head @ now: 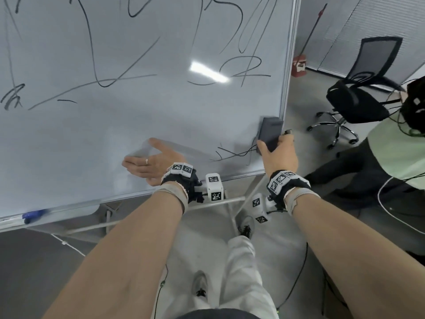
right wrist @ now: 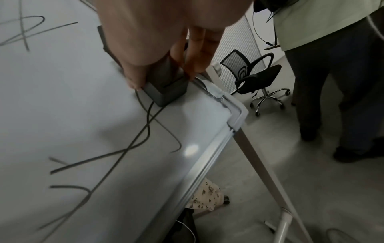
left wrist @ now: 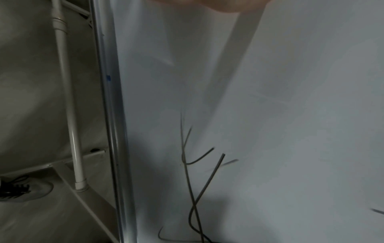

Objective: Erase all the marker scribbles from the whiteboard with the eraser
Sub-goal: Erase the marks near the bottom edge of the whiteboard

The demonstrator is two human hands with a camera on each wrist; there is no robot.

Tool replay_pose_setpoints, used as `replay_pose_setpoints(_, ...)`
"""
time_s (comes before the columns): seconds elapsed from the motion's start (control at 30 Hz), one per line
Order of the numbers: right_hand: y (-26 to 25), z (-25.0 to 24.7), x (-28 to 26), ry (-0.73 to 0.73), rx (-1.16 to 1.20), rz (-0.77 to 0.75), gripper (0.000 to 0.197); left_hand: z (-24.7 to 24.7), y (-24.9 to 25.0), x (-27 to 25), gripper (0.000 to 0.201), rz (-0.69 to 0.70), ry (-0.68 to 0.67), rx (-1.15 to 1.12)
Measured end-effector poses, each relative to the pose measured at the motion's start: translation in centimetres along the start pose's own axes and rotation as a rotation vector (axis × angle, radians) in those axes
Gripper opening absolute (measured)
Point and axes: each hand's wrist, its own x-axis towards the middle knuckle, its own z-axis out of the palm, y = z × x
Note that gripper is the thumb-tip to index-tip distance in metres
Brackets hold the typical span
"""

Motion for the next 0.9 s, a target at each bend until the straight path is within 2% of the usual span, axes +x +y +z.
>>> replay_pose_setpoints(0.07, -0.2, -0.1, -0.8, -0.053, -0.052, -0.015, 0.057, 0.1, -0.2, -0.3, 0.084, 0.013, -0.011, 0.016)
replay_pose_setpoints(0.13, -1.3, 0.5, -2.1, -0.196, -0.083, -0.077, 0.055, 0.3, -0.4, -0.2, 0.084, 0.024, 0.003, 0.045)
replay_pose_setpoints(0.2, -2.8, 1.6, -3.6, -0.329, -0.128, -0.209, 0.057, 0.4, -0.6, 0.0, 0.084, 0.033, 0.011, 0.058)
replay_pose_setpoints(0.27, -4.2, 2.8, -4.7, -0.368, -0.159, -0.333, 0.057, 0.2, -0.7, 0.1, 0.085, 0.021, -0.009, 0.047)
replay_pose_setpoints(0.33, -4.6, 3.4, -5.0, -0.36, -0.14, -0.352, 0.056, 0.1, -0.8, 0.2, 0.085, 0.023, -0.015, 0.041)
replay_pose_setpoints(0.4, -3.8, 2.8, -4.3, -0.294, -0.118, -0.306, 0.055, 0.0, -0.6, 0.1, 0.085, 0.047, -0.006, 0.031)
replay_pose_setpoints(0.5, -0.3, 0.6, -1.8, -0.033, -0.012, -0.049, 0.056, -0.3, -0.8, -0.3, 0.089, 0.104, 0.034, 0.051)
replay_pose_setpoints(0.57, 1.5, -0.7, -0.8, 0.027, -0.008, 0.084, 0.06, -0.7, -1.6, -0.6, 0.082, 0.129, 0.022, 0.091)
replay_pose_setpoints(0.6, 2.0, -0.8, -0.6, 0.032, -0.033, 0.099, 0.06, -0.9, -1.9, -0.7, 0.078, 0.139, 0.003, 0.099)
replay_pose_setpoints(0.73, 1.6, 0.4, -2.1, -0.001, -0.011, 0.075, 0.06, -0.8, -1.9, -0.1, 0.076, 0.14, 0.014, 0.132)
replay_pose_setpoints(0.83, 0.4, 1.3, -2.7, -0.134, -0.053, -0.065, 0.056, -0.4, -2.1, 0.6, 0.077, 0.148, 0.05, 0.122)
replay_pose_setpoints(0.9, -0.6, 0.8, -1.8, -0.104, -0.044, -0.116, 0.057, -0.3, -2.0, 0.3, 0.076, 0.149, 0.046, 0.107)
